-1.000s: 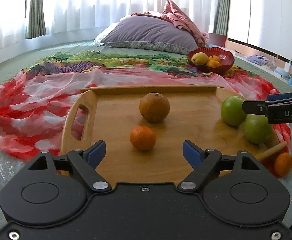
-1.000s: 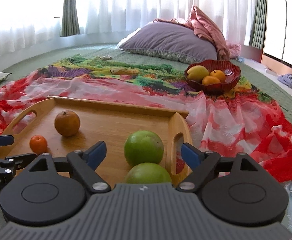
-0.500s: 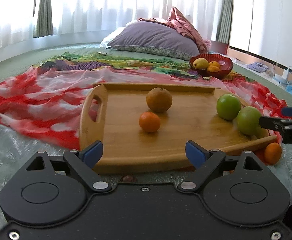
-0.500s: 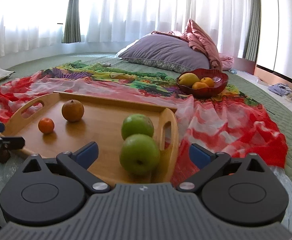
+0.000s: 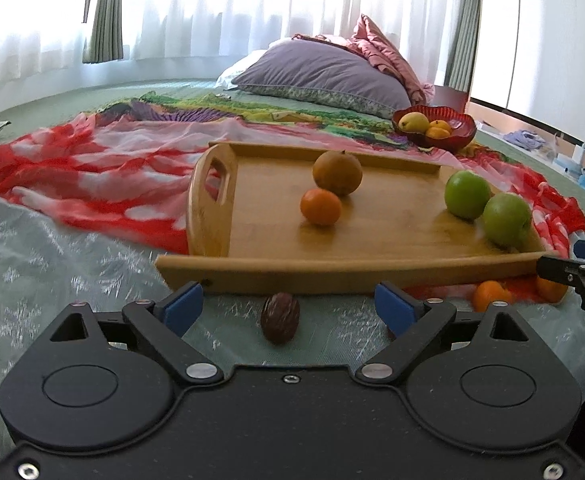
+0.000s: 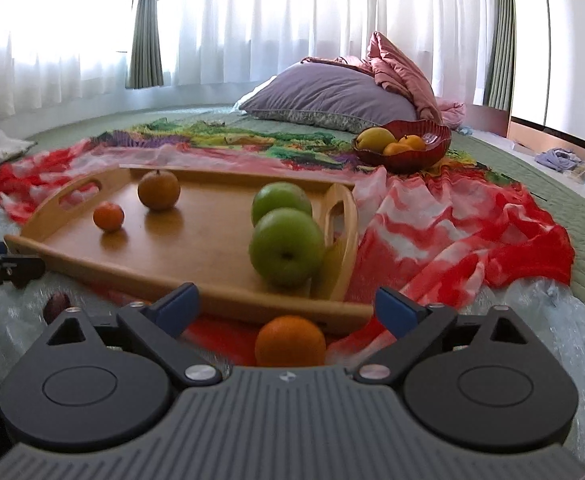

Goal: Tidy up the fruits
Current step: 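Grasp a dark date with the left tool while the right tool grasps an orange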

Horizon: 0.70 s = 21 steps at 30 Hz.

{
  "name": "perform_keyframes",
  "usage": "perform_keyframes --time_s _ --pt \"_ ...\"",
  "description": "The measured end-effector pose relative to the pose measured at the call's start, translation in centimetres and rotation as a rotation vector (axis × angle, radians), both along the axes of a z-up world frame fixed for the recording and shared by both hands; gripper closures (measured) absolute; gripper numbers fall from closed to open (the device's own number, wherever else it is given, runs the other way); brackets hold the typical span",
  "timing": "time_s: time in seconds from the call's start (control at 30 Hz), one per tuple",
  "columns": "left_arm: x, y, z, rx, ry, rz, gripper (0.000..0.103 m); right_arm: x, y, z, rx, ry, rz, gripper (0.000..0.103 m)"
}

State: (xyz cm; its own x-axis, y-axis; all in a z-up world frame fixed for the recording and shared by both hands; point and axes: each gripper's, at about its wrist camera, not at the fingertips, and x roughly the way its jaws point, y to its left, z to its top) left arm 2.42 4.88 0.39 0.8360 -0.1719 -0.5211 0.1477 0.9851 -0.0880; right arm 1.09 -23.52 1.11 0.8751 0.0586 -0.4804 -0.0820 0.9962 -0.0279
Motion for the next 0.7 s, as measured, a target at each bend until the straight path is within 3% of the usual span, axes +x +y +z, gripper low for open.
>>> perform_keyframes --time_s 0.17,0.5,0.63,0.7 --pt "-0.4 0.1 -0.4 0.009 -0.001 -0.004 0.013 -0.5 0.0 -0.9 0.023 0.016 -0.01 0.012" --pt "-0.3 0.3 -0.8 -0.006 0.018 -0.009 0.043 -1.1 0.1 -2.0 0.027 0.024 -0.046 0.025" --pt "-0.1 0.3 -0.9 -0.004 0.027 -0.002 0.058 -1.1 0.2 -2.2 0.033 0.038 -0.07 0.041" --pt "0.0 0.4 -0.9 -0.007 0.028 0.006 0.062 -1.0 0.2 -2.3 0.037 0.04 -0.074 0.044"
